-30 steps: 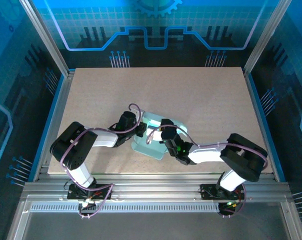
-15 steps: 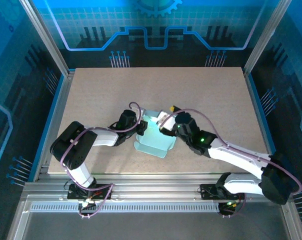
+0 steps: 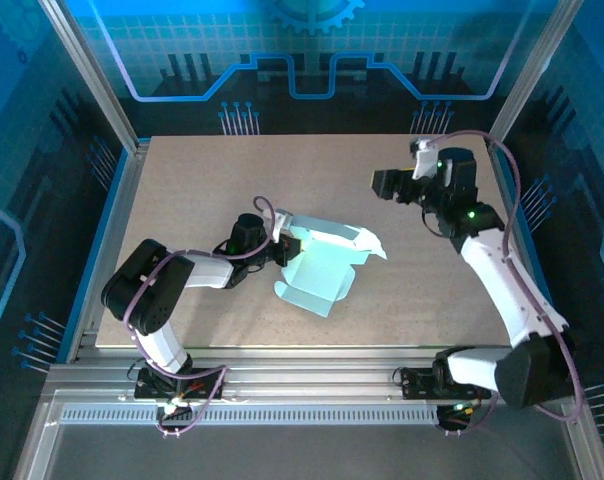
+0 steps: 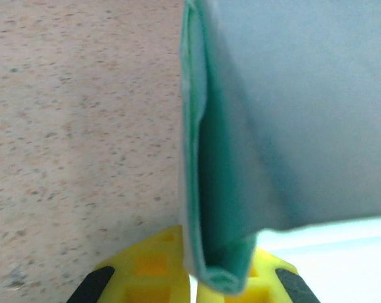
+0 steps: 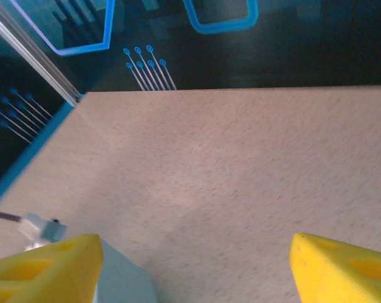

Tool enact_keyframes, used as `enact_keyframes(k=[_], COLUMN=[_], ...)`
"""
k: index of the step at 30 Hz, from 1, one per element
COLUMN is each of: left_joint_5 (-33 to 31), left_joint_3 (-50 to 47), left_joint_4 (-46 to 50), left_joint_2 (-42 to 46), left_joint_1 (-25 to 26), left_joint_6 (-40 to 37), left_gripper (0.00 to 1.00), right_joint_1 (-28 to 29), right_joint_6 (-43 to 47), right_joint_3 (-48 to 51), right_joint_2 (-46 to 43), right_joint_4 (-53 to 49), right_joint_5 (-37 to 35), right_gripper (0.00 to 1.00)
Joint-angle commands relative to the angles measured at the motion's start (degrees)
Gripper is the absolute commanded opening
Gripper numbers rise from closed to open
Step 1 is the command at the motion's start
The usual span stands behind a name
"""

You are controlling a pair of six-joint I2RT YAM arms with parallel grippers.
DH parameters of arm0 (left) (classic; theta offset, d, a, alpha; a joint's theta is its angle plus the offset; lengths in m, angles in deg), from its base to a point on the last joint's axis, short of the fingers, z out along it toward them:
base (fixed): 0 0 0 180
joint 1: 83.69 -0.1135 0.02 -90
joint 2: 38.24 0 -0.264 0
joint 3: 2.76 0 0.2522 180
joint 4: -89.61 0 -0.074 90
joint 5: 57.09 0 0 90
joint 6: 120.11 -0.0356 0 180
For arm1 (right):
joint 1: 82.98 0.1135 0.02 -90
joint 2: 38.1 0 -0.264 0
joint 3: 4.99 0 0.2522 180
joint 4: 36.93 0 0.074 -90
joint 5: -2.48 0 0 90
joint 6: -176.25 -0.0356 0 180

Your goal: Fold the paper box

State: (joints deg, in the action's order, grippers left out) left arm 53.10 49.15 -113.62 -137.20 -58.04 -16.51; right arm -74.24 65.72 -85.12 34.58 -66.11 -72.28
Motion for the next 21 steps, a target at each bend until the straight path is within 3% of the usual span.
enact_keyframes(k=[1, 5, 8, 14, 21], left_joint_5=[8.4, 13.7, 14.1, 9.8, 3.0], left_joint_3=[-0.7, -1.0, -1.1, 0.8, 2.0], left_joint_4=[-5.0, -7.9, -10.0, -7.3, -7.5], left_joint_2=[2.6, 3.5, 3.3, 2.7, 0.9], left_joint_1=[-0.2, -0.2, -0.2, -0.2, -0.2], left_joint_6=[-0.2, 1.2, 3.1, 5.7, 10.8], left_gripper=[0.0, 0.0, 0.0, 0.0, 0.0], right_joint_1=[-4.2, -4.7, -2.3, 2.2, 4.6], right_joint_6=[-11.5, -9.1, -9.6, -12.8, -16.1], right_joint_3=[-2.9, -8.6, -9.9, -8.5, -4.2], right_joint_2=[6.4, 15.0, 20.4, 23.8, 23.5], right_joint_4=[-5.8, -11.2, -11.5, -6.6, -1.6], right_joint_5=[19.4, 29.8, 35.0, 38.2, 40.5], right_gripper=[0.74, 0.67, 0.63, 0.46, 0.37])
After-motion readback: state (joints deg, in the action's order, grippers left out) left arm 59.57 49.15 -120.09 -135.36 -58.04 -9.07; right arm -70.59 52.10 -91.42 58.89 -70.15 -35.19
